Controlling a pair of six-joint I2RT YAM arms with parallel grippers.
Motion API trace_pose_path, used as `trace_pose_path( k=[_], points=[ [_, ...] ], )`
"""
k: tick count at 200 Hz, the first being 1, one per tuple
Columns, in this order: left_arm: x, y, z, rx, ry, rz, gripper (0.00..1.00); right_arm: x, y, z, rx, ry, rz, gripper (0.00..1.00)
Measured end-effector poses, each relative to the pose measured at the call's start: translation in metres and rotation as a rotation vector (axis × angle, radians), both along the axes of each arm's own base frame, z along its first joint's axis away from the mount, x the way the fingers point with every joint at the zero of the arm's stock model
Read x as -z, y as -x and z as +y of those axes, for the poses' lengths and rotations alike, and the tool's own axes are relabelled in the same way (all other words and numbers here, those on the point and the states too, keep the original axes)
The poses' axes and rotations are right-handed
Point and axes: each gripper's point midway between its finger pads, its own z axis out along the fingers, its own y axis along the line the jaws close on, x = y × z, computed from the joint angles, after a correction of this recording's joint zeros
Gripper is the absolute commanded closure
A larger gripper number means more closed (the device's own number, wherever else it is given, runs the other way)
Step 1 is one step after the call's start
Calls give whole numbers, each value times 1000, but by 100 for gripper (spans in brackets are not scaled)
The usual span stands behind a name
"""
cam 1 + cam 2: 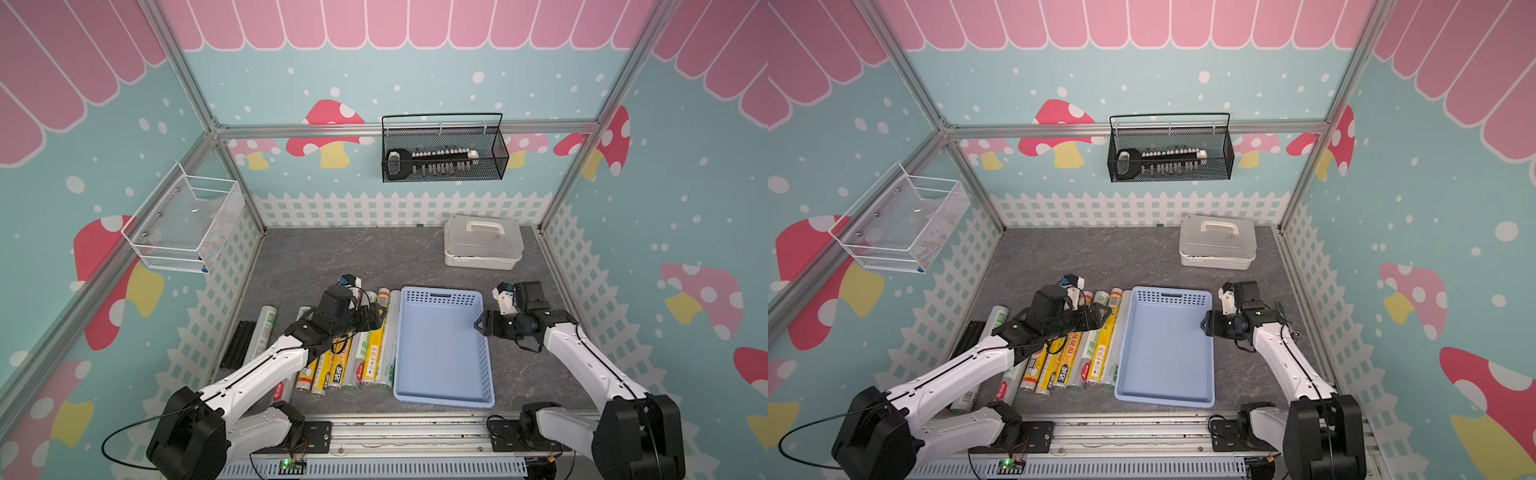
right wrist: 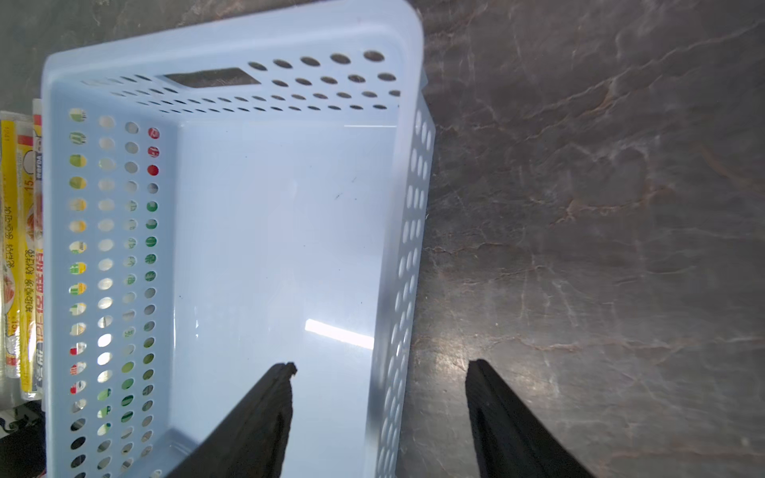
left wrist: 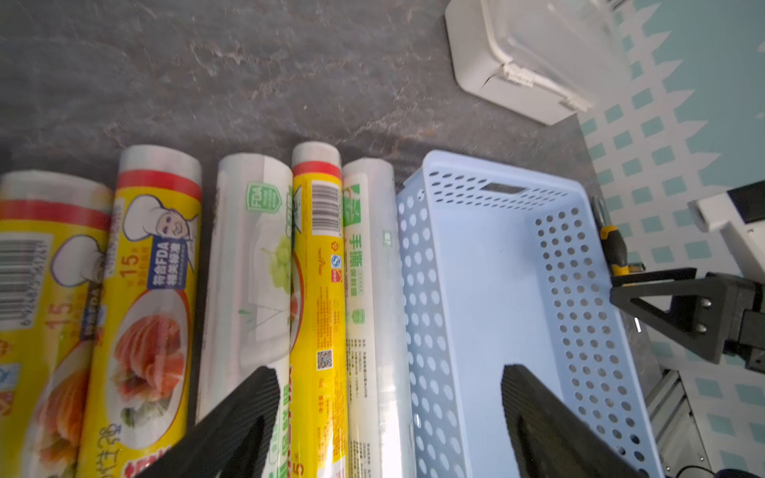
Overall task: Put the plastic wrap into the basket
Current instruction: Move the basket to the center of the board, then pick up the plastic wrap from the center of the board.
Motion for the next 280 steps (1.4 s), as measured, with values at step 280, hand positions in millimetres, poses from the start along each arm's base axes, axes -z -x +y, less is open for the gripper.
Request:
trace_pose_path(
  k=[280],
  points=[
    [85,-3,-60,39,-423,227,52,-46,-145,-45,157,280,-186,36]
  ],
)
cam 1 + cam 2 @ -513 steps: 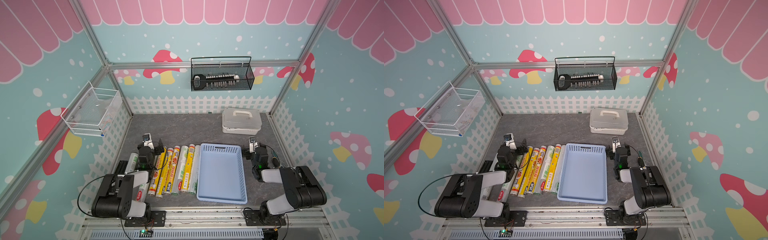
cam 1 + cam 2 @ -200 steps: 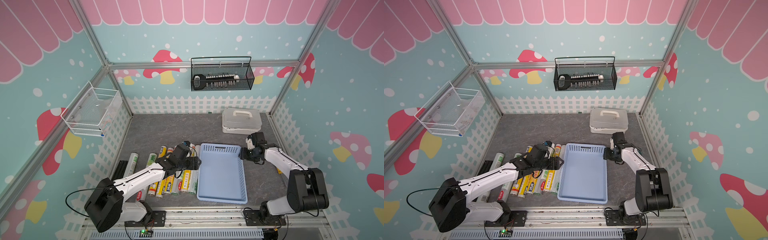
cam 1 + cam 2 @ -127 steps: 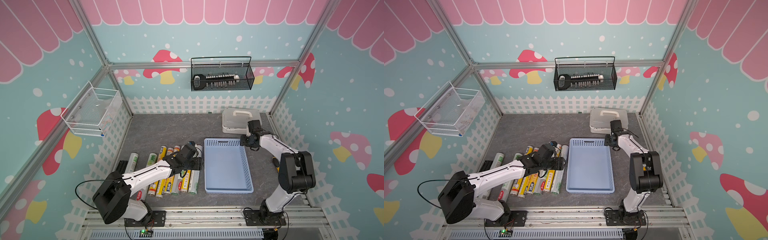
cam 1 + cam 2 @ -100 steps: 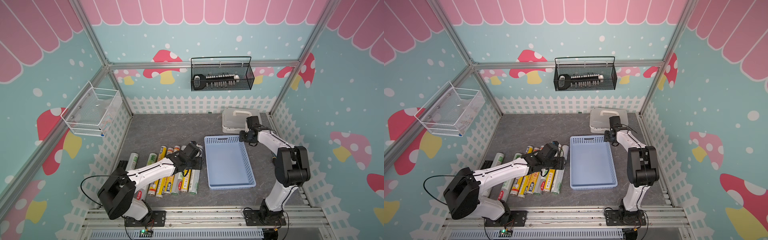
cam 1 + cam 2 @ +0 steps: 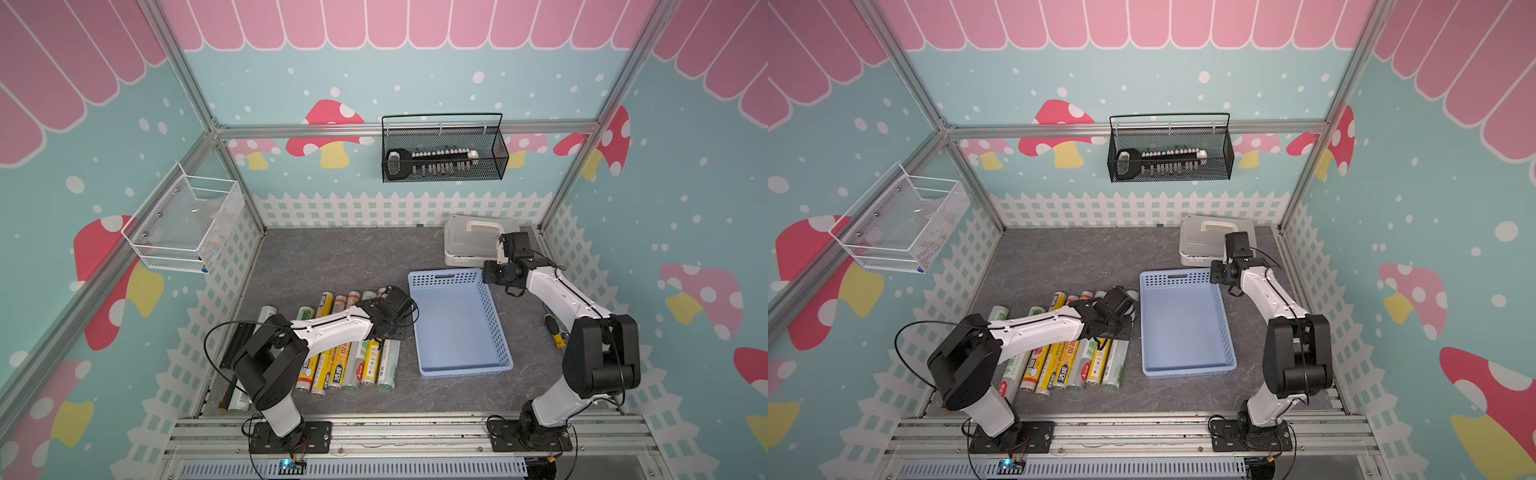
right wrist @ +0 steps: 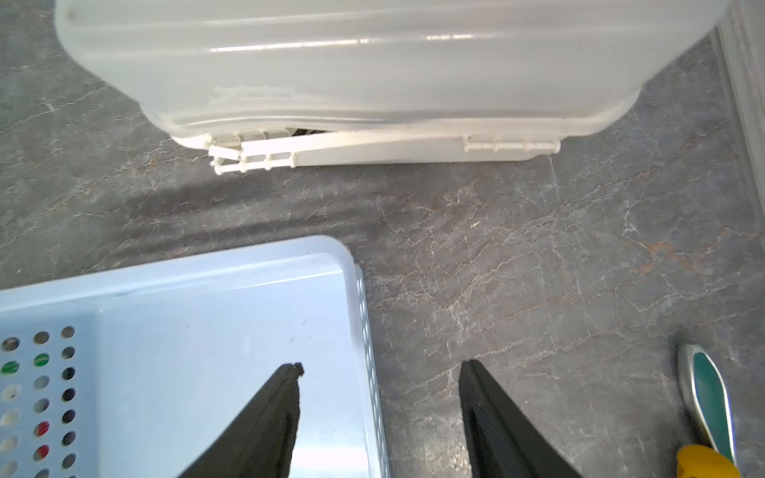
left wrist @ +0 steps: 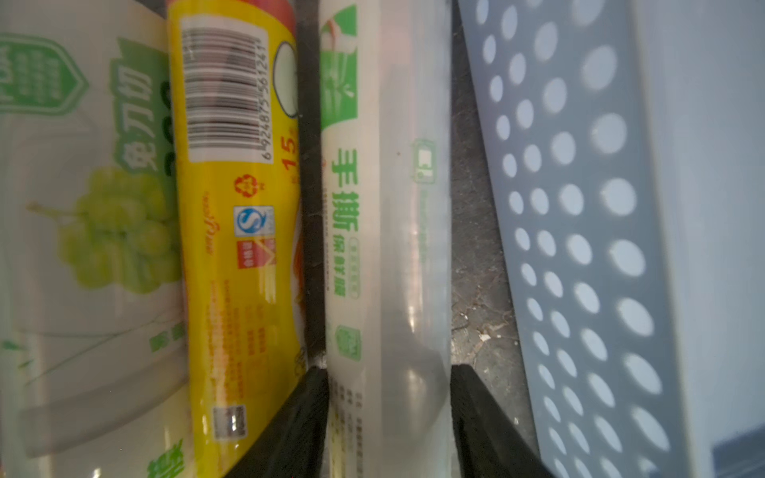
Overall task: Put the plastic wrap into the basket
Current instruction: Pick up the plastic wrap from the center of the board.
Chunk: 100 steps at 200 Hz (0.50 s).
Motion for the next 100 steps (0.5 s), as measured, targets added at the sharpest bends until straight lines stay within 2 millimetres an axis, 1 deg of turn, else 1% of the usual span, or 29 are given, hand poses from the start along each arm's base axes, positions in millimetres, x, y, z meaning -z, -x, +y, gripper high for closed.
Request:
trace_pose_path(
  k=[10,40,57,80,100],
  points=[
    [-1,-1,-2,0,0,0,52,6,11,1,-1,-11,17,36],
    [0,-7,-8,0,2,-1,49,42,52,6,-10,-55,126,36],
    [4,-8,-10,1,-4,4,46,55,72,8,-12,-72,171,35],
    [11,-9,-13,5,-13,13,44,61,87,9,-9,-89,191,35],
    [20,-8,-13,7,-30,30,42,59,90,10,-11,-99,183,35]
  ],
)
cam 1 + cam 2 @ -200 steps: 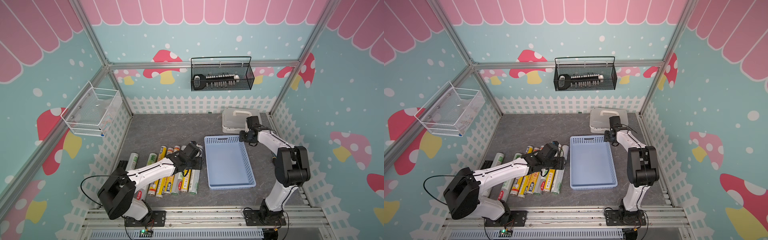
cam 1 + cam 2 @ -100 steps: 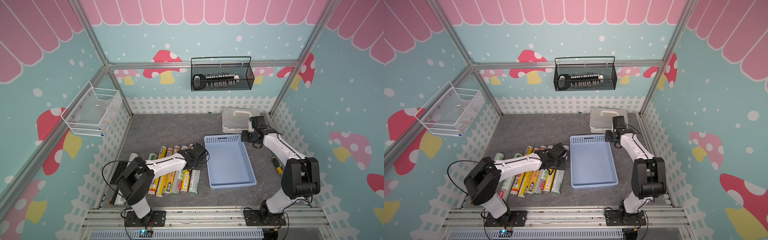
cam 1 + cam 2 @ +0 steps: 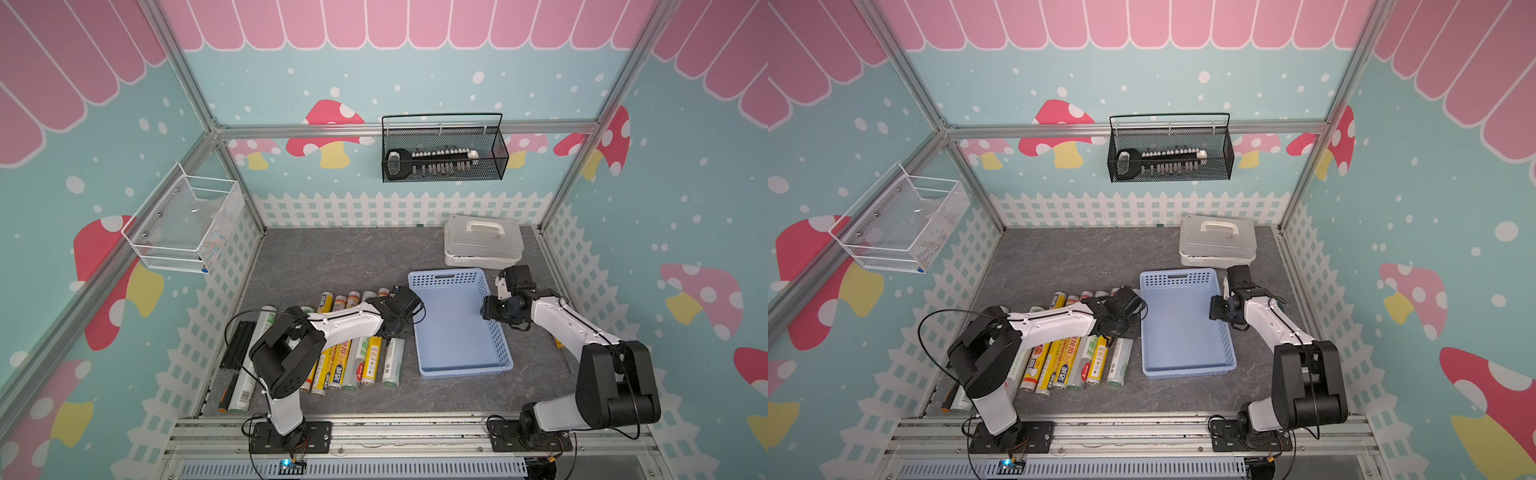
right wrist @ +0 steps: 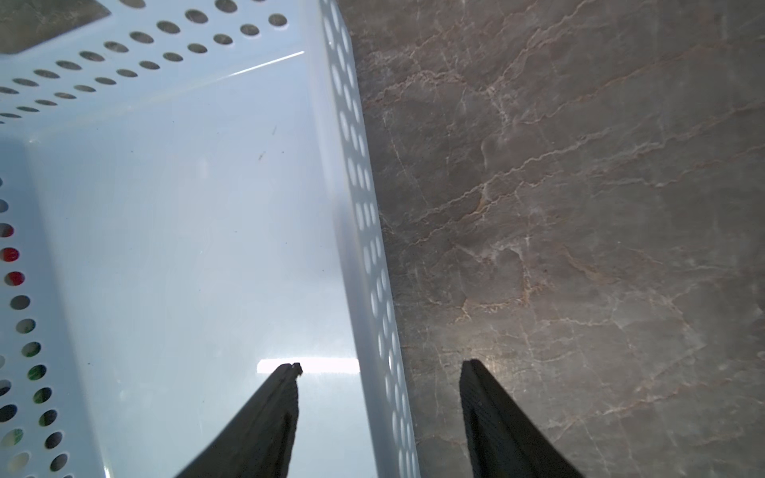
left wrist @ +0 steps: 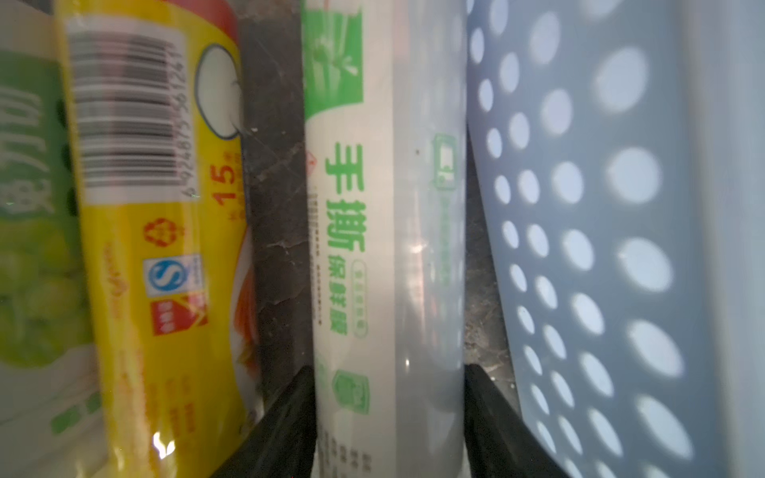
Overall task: Put the plastic wrap into the basket
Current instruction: Pick up the plastic wrap from the center of the board.
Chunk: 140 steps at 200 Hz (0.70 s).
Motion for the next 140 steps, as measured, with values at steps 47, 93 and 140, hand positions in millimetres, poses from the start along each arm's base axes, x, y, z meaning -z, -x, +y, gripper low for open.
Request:
trace_pose_path(
  k=[47,93,140],
  points=[
    [11,5,2,7,-35,21,41,1,2,4,1,-28,-7,35],
    [11,6,2,15,-57,10,61,11,9,9,-6,-59,13,35],
    [0,11,6,19,-63,8,82,18,20,10,-4,-72,32,34]
  ],
)
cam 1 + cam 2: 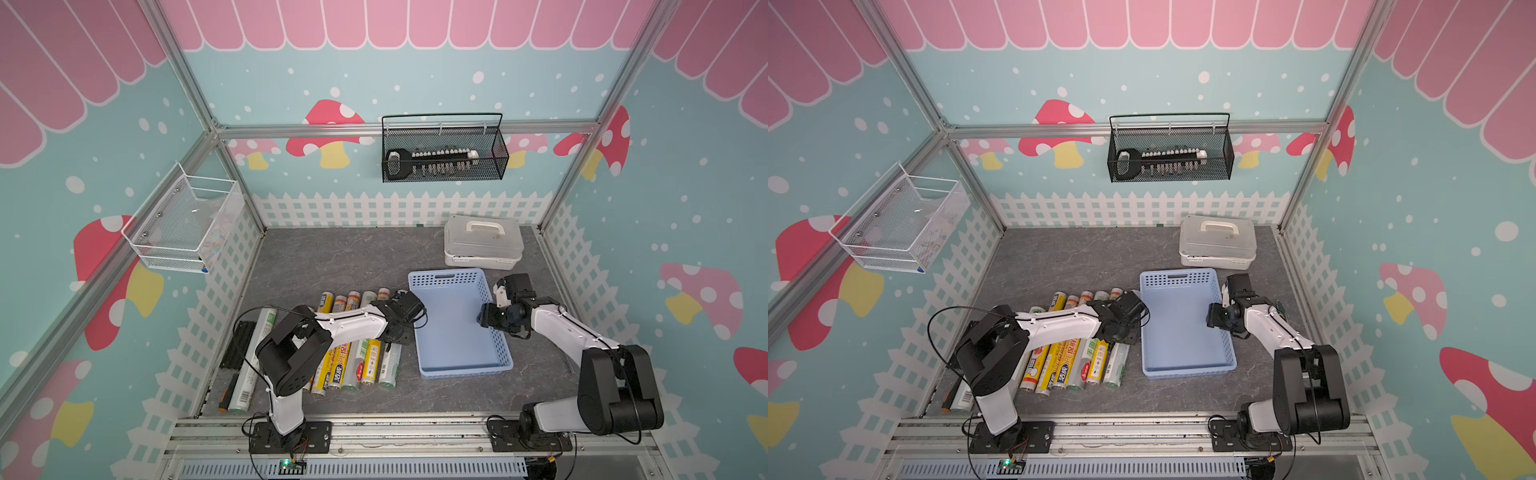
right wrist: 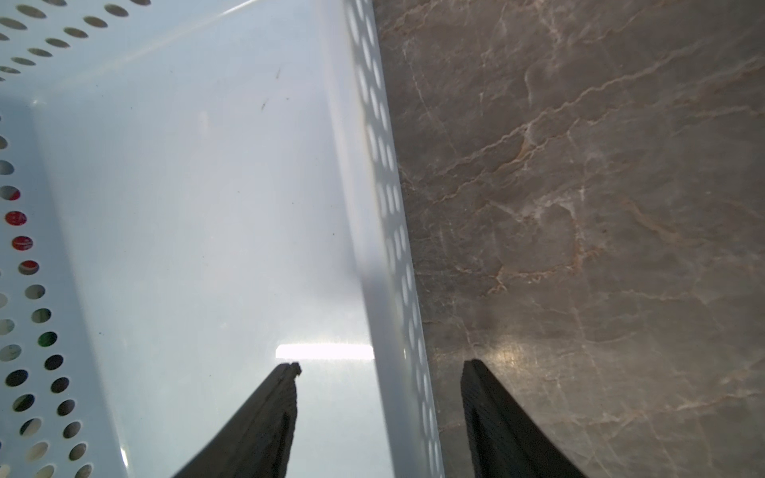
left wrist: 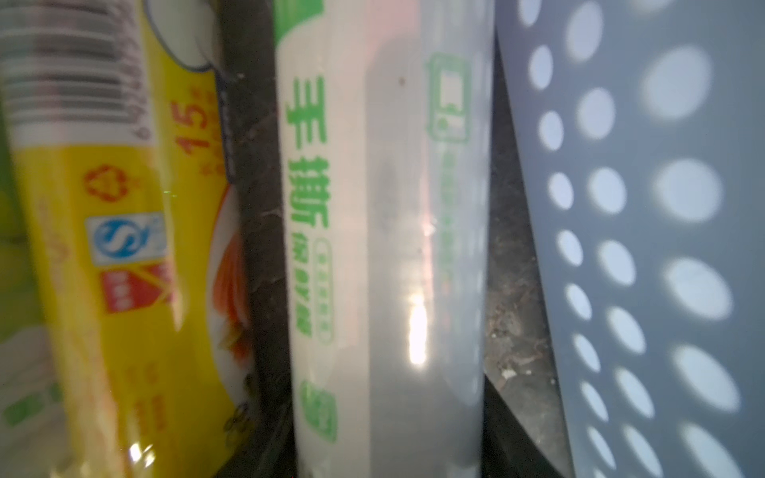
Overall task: Put the plastic wrap into the basket
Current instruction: Pick up the plastic wrap from the center of the board.
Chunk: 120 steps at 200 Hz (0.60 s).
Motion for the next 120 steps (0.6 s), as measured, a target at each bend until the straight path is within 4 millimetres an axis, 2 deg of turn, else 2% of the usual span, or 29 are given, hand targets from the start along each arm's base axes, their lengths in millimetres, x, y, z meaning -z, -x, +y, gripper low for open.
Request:
trace_pose_path(
  k=[16,49,64,88,120],
  points=[
    [-28,-2,2,-8,32,-49,84,-1,3,1,4,-9,-4,34],
    [-121,-9,6,-43,194,-242,86,-10,8,10,7,-75,-34,34],
    [-150,-9,4,-47,273,-296,85,-13,10,15,3,-113,-47,34],
    [-170,-10,-16,-16,387,-300,86,-19,14,24,2,-172,-62,33],
    [-166,-20,-67,43,504,-209,86,-21,21,34,-19,-241,-74,33]
  ],
)
